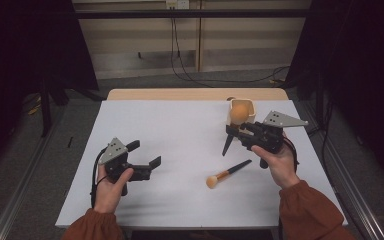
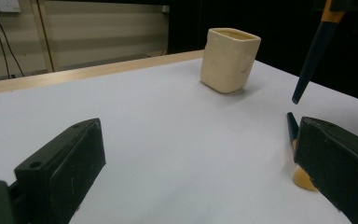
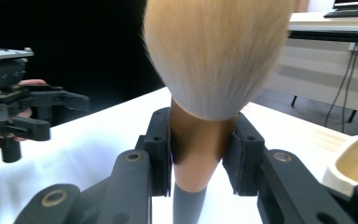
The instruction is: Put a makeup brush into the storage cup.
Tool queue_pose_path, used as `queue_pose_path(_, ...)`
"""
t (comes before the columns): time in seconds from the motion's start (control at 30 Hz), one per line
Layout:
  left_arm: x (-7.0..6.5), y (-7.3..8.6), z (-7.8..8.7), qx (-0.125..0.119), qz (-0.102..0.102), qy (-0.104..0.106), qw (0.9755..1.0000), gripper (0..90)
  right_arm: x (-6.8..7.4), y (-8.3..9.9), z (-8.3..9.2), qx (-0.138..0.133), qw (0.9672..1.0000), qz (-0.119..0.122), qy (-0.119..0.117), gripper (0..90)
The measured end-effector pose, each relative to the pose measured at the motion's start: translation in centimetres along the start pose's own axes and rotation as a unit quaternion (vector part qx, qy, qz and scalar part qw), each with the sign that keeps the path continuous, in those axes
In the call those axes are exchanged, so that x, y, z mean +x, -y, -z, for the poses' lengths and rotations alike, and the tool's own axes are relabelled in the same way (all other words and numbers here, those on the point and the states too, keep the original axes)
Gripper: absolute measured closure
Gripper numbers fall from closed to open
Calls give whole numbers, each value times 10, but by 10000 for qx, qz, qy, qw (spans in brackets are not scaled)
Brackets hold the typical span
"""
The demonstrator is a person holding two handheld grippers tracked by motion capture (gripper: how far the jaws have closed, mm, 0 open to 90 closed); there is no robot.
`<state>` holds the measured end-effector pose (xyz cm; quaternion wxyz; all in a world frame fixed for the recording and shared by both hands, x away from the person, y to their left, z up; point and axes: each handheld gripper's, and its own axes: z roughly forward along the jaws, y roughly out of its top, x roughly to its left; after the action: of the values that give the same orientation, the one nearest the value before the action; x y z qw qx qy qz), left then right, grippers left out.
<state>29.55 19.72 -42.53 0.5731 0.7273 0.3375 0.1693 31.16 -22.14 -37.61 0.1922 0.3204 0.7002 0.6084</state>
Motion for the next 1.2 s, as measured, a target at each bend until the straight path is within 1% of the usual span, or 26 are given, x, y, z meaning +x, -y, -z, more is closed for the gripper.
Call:
queue_pose_path(0.1,2,2,7,-5,-36,-67,10000,19,-4,-5,1,-14,10000,29,74,656)
queue_pose_path(0.17,4,4,11,-18,-18,-136,9999,18,-6,-7,3,-49,9999,48,88,656)
queue_pose_path(0.2,4,5,13,-33,33,-156,9999,18,-8,-9,4,-60,9999,60,91,656)
queue_pose_path(0.23,4,6,15,-30,27,-172,9998,18,-8,-10,4,-65,9999,68,123,656)
queue_pose_path(0.3,4,8,18,-24,-55,-255,9997,18,-11,-12,5,-79,9998,91,155,656)
queue_pose_path(0.33,3,10,20,-29,-10,-250,9997,18,-12,-13,5,-97,9998,77,168,656)
queue_pose_path(0.43,4,14,26,-26,-35,-313,9995,18,-16,-15,6,-127,9996,82,235,655)
queue_pose_path(0.47,4,16,28,-43,-3,-312,9995,19,-17,-16,6,-141,9996,85,250,655)
queue_pose_path(0.53,4,18,34,-114,-16,-466,9988,24,-20,-18,7,-167,9994,79,304,656)
queue_pose_path(0.57,4,19,36,-70,-63,-497,9987,22,-21,-19,8,-163,9992,94,340,656)
queue_pose_path(0.67,5,22,43,-45,-67,-526,9986,22,-27,-23,9,-165,9989,108,433,655)
queue_pose_path(0.77,7,27,50,-116,-11,-589,9982,22,-32,-28,9,-155,9984,141,526,656)
queue_pose_path(0.8,7,29,52,-122,48,-614,9980,22,-33,-30,9,-152,9982,144,559,655)
queue_pose_path(0.87,9,32,55,-97,64,-691,9975,22,-37,-33,9,-150,9979,159,609,655)
queue_pose_path(0.97,10,38,57,-111,137,-671,9976,22,-42,-38,7,-198,9974,146,680,655)
queue_pose_path(1.07,10,39,58,-102,62,-703,9975,22,-48,-41,5,-240,9970,137,725,655)
queue_pose_path(1.2,9,39,60,-167,72,-722,9972,22,-56,-45,1,-251,9965,120,784,655)
